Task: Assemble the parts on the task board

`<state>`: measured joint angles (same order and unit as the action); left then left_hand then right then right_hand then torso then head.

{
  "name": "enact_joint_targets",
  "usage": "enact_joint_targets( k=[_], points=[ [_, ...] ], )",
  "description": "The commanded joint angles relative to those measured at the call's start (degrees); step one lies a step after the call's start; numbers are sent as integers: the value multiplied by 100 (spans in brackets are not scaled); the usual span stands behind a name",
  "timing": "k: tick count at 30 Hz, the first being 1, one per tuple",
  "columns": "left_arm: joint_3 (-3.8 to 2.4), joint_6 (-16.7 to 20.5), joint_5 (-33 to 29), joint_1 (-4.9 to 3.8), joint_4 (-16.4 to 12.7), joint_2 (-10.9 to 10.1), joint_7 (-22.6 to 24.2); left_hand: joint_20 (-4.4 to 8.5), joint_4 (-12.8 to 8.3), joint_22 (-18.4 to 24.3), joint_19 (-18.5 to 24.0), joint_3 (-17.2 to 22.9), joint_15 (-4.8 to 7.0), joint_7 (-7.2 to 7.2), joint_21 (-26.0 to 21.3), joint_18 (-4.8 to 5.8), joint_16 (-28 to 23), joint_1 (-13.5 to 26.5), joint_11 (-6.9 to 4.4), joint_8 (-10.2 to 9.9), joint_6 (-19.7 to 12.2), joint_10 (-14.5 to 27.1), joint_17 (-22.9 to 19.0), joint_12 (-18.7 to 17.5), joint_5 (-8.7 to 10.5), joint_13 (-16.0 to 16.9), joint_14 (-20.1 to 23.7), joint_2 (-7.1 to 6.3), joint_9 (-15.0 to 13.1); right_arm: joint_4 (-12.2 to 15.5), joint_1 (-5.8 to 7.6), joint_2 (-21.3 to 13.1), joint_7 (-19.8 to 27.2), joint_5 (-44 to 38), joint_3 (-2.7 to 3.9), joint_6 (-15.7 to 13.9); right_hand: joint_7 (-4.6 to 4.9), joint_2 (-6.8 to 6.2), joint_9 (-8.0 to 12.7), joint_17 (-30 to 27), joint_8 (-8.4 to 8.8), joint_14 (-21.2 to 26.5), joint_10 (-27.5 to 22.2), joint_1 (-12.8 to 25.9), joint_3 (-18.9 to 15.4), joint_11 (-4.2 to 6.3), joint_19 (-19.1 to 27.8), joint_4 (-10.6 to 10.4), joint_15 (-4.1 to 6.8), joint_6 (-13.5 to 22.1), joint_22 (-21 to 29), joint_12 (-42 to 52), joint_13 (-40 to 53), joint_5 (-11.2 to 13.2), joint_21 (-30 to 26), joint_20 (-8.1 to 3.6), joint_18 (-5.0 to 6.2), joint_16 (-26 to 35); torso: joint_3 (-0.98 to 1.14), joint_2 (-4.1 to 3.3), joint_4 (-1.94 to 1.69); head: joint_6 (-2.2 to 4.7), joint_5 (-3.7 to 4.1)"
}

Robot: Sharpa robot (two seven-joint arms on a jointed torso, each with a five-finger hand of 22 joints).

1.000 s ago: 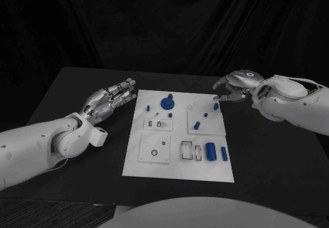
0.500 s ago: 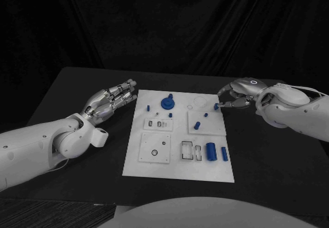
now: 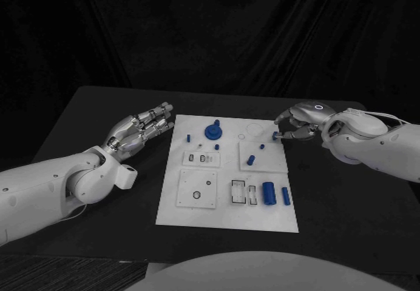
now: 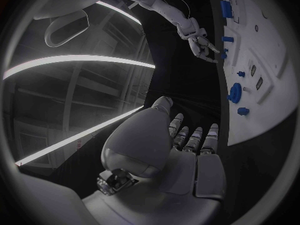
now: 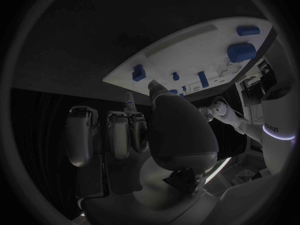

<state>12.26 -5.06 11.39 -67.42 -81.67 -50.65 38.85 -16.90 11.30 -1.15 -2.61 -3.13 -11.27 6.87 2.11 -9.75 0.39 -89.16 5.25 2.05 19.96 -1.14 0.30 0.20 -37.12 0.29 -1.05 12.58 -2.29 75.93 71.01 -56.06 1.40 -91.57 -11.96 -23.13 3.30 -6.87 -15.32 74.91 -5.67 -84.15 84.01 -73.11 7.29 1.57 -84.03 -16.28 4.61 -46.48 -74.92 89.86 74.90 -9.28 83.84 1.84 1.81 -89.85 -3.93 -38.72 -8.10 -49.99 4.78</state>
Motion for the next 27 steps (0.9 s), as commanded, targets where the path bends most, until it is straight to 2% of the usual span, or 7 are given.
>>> enact_joint_targets(
  k=[1,10,18,27],
  points=[
    [-5,-63,-3,7,-7,-1,341,10,-7,6,4,40,-40,37,-1,44,1,-9,46,33,0,1,7,10,-1,2,-13,18,-5,-33,-33,15,-42,-31,2,-54,11,-1,9,1509,-7,-585,599,-45,23,4,-206,19,28,-37,-1233,14,1510,-13,-16,-20,-4,-15,-9,-1,-5,-1,1],
    [-5,-69,-3,9,2,-23,327,10,-9,5,2,47,-40,38,1,45,1,-9,47,33,3,1,7,10,-1,2,-14,19,-5,-151,-83,112,-94,-31,2,-15,22,-3,11,1509,-20,-585,599,-238,44,-6,-211,58,22,-79,-1237,14,1510,-79,-20,-15,-6,-15,-10,0,-6,-1,22],
    [-5,-78,-3,11,3,-29,319,10,-13,4,-1,55,-40,39,4,46,2,-8,49,32,2,-1,8,10,0,3,-16,18,-5,-216,-111,179,-109,-31,2,1,33,5,-10,1509,-65,-585,599,-308,44,-15,-219,72,18,-162,-1243,14,1510,-94,-14,-12,-9,-15,-8,-1,2,-1,-6],
    [-5,-98,-3,13,20,-15,302,10,-13,4,-1,55,-40,39,4,46,2,-8,49,32,2,-1,8,10,0,3,-16,18,-5,-238,-125,203,-106,-31,2,6,34,18,-151,1509,-253,-585,599,-405,13,-19,-219,81,15,-418,-1245,14,1510,-112,-31,-8,-7,-15,-9,1,-2,-1,13]
  ],
)
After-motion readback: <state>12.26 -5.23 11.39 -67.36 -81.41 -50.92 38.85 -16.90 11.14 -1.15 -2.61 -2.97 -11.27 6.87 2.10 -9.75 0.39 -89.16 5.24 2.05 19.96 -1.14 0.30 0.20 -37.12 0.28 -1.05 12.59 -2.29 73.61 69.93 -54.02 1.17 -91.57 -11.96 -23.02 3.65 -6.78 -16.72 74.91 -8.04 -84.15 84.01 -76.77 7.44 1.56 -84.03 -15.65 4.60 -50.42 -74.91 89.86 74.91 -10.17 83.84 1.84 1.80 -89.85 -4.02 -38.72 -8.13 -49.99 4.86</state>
